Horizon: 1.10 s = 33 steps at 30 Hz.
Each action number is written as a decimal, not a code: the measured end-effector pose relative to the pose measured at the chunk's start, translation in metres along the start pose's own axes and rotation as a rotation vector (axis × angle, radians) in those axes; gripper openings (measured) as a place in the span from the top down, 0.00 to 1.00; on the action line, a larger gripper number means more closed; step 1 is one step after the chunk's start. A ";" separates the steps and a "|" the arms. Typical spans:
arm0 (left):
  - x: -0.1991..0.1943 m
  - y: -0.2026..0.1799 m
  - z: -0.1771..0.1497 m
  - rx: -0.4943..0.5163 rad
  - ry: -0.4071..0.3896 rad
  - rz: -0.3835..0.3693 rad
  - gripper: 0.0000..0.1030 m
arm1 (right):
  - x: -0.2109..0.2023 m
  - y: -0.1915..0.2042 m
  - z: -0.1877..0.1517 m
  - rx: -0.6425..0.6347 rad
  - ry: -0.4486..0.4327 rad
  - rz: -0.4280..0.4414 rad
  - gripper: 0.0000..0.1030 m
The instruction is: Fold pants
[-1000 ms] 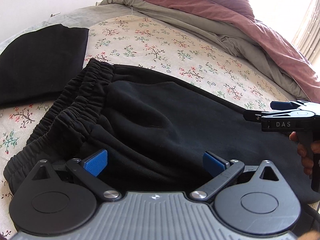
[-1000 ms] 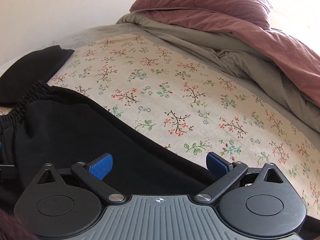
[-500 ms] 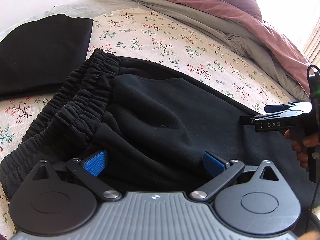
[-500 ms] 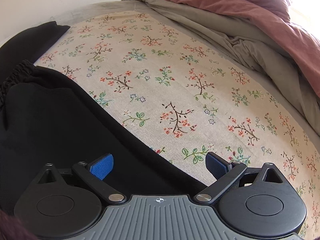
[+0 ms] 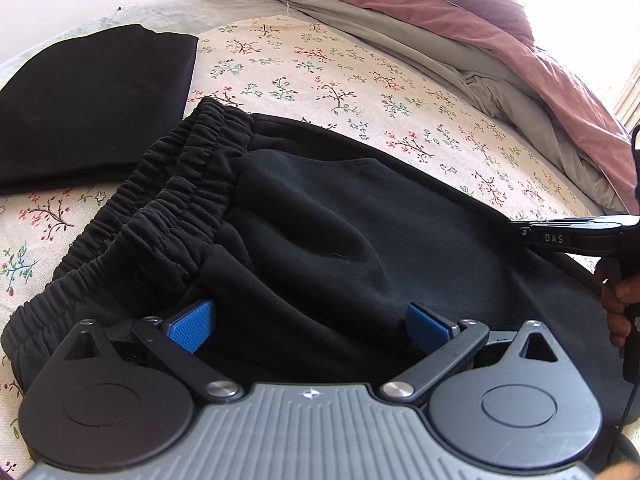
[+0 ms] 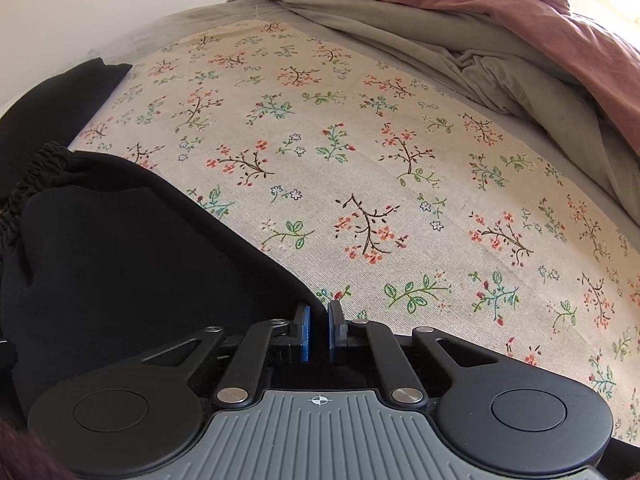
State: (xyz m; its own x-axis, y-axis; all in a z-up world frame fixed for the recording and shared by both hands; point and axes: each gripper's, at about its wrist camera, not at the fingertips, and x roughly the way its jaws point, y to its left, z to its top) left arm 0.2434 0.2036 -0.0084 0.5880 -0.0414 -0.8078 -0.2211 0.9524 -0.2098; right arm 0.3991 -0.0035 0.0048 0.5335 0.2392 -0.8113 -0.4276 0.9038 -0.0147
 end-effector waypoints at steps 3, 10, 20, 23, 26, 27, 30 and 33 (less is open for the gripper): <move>-0.006 0.001 -0.003 0.012 -0.003 0.007 0.00 | -0.029 0.007 0.000 -0.001 -0.053 -0.028 0.95; -0.027 0.007 -0.009 0.032 -0.047 0.005 0.00 | -0.126 0.038 -0.017 -0.030 -0.162 -0.060 0.96; -0.059 0.035 -0.027 0.043 -0.090 -0.004 0.00 | -0.198 0.120 -0.103 -0.108 -0.196 -0.026 0.96; -0.064 0.047 -0.032 0.015 -0.085 -0.033 0.01 | -0.193 0.142 -0.135 -0.121 -0.164 -0.008 0.96; -0.066 0.059 -0.040 -0.004 -0.078 -0.080 0.06 | -0.173 0.157 -0.163 -0.116 -0.106 0.004 0.96; -0.066 0.062 -0.042 -0.008 -0.075 -0.092 0.08 | -0.166 0.159 -0.170 -0.104 -0.087 0.008 0.96; -0.069 0.067 -0.048 -0.017 -0.067 -0.145 0.11 | -0.140 0.163 -0.186 -0.077 -0.034 0.005 0.96; -0.074 0.071 -0.052 -0.013 -0.067 -0.177 0.12 | -0.120 0.163 -0.192 -0.044 -0.018 -0.003 0.96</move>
State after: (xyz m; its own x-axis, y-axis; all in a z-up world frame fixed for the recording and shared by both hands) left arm 0.1441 0.2582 0.0078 0.6693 -0.1871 -0.7190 -0.1195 0.9281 -0.3527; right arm 0.1252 0.0468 -0.0126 0.5481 0.2432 -0.8003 -0.4576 0.8881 -0.0435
